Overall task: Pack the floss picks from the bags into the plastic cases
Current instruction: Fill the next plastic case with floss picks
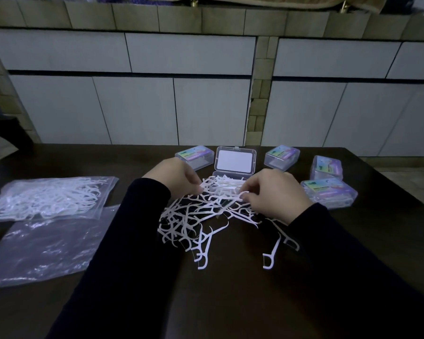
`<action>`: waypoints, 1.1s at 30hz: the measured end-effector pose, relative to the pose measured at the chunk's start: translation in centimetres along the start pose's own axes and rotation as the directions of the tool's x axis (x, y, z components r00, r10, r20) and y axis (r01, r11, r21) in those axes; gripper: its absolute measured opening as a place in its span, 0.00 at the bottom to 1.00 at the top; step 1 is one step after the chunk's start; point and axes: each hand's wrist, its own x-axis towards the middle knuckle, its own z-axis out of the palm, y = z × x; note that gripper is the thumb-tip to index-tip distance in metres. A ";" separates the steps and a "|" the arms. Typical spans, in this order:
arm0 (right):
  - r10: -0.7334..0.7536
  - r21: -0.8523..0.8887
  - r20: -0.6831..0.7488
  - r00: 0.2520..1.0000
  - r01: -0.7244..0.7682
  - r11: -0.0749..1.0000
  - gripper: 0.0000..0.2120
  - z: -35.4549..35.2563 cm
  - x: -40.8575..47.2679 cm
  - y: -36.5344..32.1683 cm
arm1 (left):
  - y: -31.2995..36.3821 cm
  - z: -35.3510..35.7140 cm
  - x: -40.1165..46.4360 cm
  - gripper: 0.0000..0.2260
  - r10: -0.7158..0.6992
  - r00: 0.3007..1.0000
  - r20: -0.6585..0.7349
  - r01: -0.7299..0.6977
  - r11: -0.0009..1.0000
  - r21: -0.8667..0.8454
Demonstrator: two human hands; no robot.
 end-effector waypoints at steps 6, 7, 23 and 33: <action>0.027 0.096 -0.059 0.998 -0.022 0.995 0.07 -0.8 0.4 2.2 | 0.1 0.1 0.2 0.04 0.127 0.971 -0.202 -0.153 0.981 -0.122; 0.028 0.113 -0.085 0.996 -0.019 0.993 0.07 -0.8 0.5 2.4 | 0.2 0.1 0.2 0.04 0.135 0.962 -0.237 -0.172 0.975 -0.144; -0.023 -0.018 -0.336 0.942 0.018 1.000 0.10 2.5 2.8 2.3 | 1.3 2.7 1.2 0.07 0.086 0.847 -0.525 -0.217 0.957 -0.194; 0.055 0.174 -0.303 0.951 -0.002 0.985 0.17 3.0 3.6 4.1 | 1.4 3.6 1.5 0.07 0.079 0.867 -0.492 -0.171 0.974 -0.145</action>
